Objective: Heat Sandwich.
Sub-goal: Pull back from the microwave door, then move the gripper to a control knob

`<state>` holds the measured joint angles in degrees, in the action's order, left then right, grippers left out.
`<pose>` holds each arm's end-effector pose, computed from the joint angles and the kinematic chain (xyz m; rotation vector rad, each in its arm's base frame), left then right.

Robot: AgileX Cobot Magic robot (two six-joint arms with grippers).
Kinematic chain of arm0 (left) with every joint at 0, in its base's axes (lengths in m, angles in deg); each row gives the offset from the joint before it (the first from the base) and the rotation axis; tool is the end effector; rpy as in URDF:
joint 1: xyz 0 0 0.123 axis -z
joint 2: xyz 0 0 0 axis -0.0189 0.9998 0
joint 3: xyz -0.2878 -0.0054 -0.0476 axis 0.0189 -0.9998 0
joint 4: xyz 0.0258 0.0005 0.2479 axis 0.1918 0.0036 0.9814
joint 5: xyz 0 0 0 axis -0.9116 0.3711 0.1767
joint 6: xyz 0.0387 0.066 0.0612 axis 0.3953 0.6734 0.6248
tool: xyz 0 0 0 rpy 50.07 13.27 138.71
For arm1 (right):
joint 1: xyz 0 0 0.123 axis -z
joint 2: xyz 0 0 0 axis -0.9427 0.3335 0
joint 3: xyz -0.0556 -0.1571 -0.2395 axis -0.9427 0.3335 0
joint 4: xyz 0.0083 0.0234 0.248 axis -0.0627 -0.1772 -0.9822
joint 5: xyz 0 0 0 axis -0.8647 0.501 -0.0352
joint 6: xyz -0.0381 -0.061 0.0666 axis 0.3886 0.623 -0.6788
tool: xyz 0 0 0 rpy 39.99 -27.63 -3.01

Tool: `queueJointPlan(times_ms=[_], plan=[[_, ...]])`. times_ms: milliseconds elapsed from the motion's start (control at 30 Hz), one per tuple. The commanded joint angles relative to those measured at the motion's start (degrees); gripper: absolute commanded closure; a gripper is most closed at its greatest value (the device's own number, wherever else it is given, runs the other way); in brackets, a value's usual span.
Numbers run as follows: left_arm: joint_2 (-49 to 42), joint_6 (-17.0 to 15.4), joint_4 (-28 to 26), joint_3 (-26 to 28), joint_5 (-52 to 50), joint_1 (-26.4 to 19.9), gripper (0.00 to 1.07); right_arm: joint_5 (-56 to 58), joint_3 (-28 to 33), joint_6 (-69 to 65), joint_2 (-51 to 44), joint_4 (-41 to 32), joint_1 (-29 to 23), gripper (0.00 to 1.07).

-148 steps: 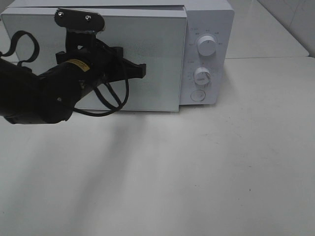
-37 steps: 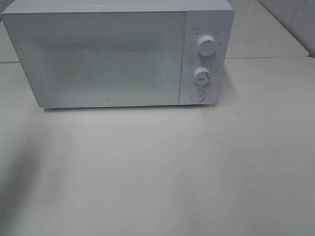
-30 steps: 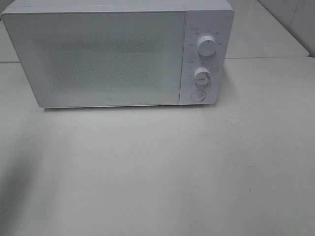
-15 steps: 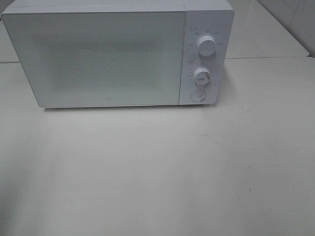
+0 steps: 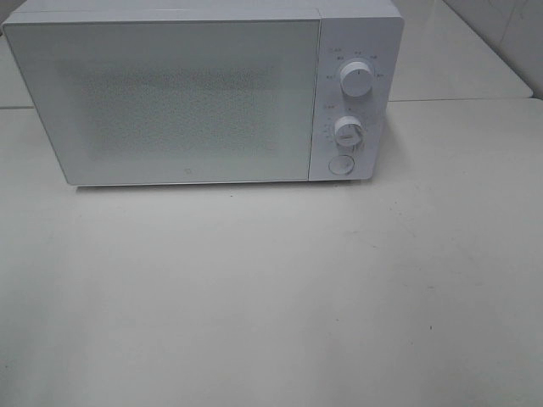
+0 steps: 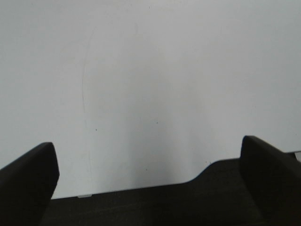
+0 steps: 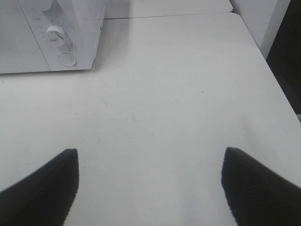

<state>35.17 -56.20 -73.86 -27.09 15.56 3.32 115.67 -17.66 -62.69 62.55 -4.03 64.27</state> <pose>0.0372 -0.0115 0.2735 0.1054 2.3523 -0.1369 -0.0061 -0.0105 0.2799 0.0520 1.9757 0.0346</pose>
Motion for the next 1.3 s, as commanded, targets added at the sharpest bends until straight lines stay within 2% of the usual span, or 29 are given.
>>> queueJointPlan(times_ms=[33,333,567,667,1300], plan=[[-3.8,-0.6,0.1,-0.3,-0.2,0.0,0.09,-0.7,0.2,0.5,-1.5,0.2,0.3,0.32],[-10.5,-0.6,-0.8,-0.3,-0.2,-0.1,0.09,-0.7,0.2,0.5,-1.5,0.2,0.3,0.32],[-17.5,-0.6,-0.9,-0.3,-0.2,-3.7,0.09,-0.7,0.2,0.5,-1.5,0.2,0.3,0.32],[-19.5,-0.6,-1.1,-0.3,-0.2,-3.7,0.09,-0.7,0.2,0.5,-1.5,0.2,0.3,0.32],[-19.8,-0.6,-1.4,-0.3,-0.3,-3.7,0.09,-0.7,0.2,0.5,-1.5,0.2,0.3,0.32]])
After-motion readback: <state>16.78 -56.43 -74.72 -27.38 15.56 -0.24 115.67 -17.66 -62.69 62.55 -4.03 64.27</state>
